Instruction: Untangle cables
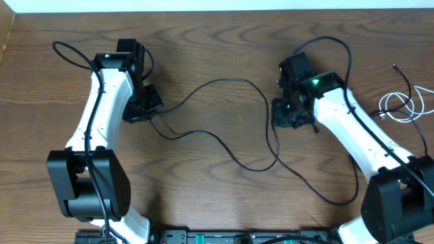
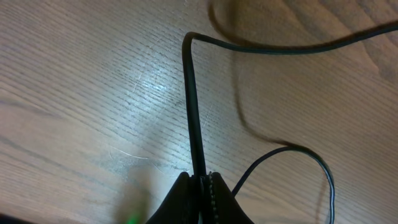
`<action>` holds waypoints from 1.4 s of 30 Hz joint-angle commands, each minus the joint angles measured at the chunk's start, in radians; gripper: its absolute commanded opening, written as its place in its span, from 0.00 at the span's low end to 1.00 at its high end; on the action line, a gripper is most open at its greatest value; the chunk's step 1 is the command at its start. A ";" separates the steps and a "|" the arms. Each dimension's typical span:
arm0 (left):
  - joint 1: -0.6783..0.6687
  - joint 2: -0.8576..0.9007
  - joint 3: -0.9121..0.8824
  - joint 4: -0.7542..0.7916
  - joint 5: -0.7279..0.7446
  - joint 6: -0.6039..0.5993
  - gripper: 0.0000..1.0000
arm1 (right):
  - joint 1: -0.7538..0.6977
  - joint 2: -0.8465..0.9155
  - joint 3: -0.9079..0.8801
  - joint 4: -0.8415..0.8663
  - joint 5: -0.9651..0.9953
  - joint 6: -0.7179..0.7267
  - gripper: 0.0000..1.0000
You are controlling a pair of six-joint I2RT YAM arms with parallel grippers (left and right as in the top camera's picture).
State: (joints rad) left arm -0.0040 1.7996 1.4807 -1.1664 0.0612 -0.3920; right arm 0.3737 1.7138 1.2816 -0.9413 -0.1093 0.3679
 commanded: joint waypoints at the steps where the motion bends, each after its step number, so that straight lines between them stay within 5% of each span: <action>1: 0.002 0.009 -0.002 -0.003 -0.012 0.006 0.07 | 0.008 0.007 -0.050 0.050 0.019 0.021 0.30; 4: 0.002 0.009 -0.002 -0.003 -0.012 0.006 0.07 | 0.008 0.007 -0.074 0.092 -0.046 0.020 0.49; 8: 0.002 0.009 -0.002 -0.003 -0.012 0.006 0.07 | 0.021 0.008 -0.130 0.183 -0.061 0.020 0.62; 16: 0.002 0.009 -0.002 -0.003 0.000 0.006 0.08 | 0.062 0.009 -0.305 0.491 0.058 0.021 0.60; 24: 0.002 0.009 -0.002 -0.003 0.000 0.006 0.07 | 0.067 0.009 -0.428 0.672 0.065 0.170 0.38; 29: 0.002 0.009 -0.002 -0.003 0.000 0.006 0.08 | 0.082 0.024 -0.439 0.673 0.065 0.189 0.37; 34: 0.002 0.009 -0.002 -0.003 0.000 0.006 0.07 | 0.123 0.066 -0.439 0.703 0.047 0.200 0.01; 39: 0.002 0.009 -0.002 -0.003 0.000 0.006 0.08 | 0.101 0.047 -0.352 0.706 -0.088 0.077 0.01; 42: 0.002 0.009 -0.002 -0.003 0.035 0.006 0.07 | 0.070 0.033 -0.199 0.533 -0.096 0.005 0.01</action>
State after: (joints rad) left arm -0.0040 1.7996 1.4807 -1.1664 0.0643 -0.3920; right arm 0.4713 1.7607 0.9489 -0.3298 -0.1551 0.4740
